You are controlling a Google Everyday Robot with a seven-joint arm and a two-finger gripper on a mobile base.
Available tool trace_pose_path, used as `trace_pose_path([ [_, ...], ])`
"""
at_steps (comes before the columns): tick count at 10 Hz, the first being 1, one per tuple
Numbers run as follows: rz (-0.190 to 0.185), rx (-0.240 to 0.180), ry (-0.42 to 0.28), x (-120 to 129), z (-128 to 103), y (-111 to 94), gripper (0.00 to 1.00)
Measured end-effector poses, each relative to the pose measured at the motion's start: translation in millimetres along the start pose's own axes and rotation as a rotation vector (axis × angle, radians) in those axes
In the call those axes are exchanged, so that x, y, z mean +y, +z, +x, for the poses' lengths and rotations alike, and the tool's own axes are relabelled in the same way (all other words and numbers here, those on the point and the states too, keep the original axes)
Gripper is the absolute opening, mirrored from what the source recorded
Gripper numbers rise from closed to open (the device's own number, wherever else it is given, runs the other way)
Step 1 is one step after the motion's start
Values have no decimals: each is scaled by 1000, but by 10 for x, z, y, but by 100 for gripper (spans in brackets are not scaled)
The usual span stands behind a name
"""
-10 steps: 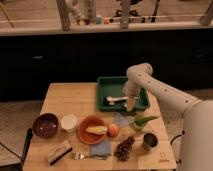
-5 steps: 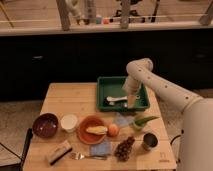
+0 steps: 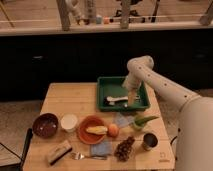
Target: Place brush in table surface
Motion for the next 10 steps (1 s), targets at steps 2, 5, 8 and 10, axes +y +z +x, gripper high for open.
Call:
trace_pose_path([
  [2, 8, -7, -16, -87, 1, 43, 80],
  [5, -3, -13, -28, -186, -30, 200, 80],
  [8, -37, -18, -21, -199, -6, 438, 80],
  [10, -57, -25, -14, -196, -9, 591, 80],
])
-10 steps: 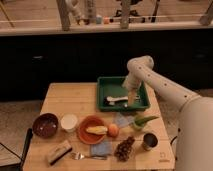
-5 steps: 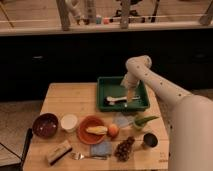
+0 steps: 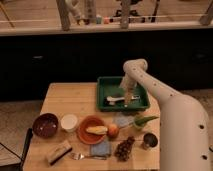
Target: Place brush in table surface
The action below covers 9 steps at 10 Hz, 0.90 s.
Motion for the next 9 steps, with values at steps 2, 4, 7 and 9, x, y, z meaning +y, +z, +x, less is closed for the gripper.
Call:
trace_pose_path([
  [2, -16, -4, 18, 36, 58, 115, 80],
  [4, -24, -9, 33, 58, 93, 188, 80],
  [7, -36, -15, 49, 73, 128, 276, 80],
  [9, -40, -17, 49, 76, 127, 297, 80],
])
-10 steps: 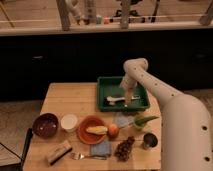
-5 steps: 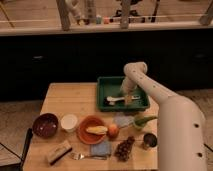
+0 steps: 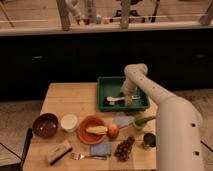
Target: Place brush in table surface
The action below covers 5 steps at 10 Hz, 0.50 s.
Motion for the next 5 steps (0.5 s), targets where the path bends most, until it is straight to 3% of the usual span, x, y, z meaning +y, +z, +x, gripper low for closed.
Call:
trace_pose_path([
  [2, -2, -1, -1, 6, 2, 11, 80],
  [5, 7, 11, -6, 46, -8, 11, 55],
])
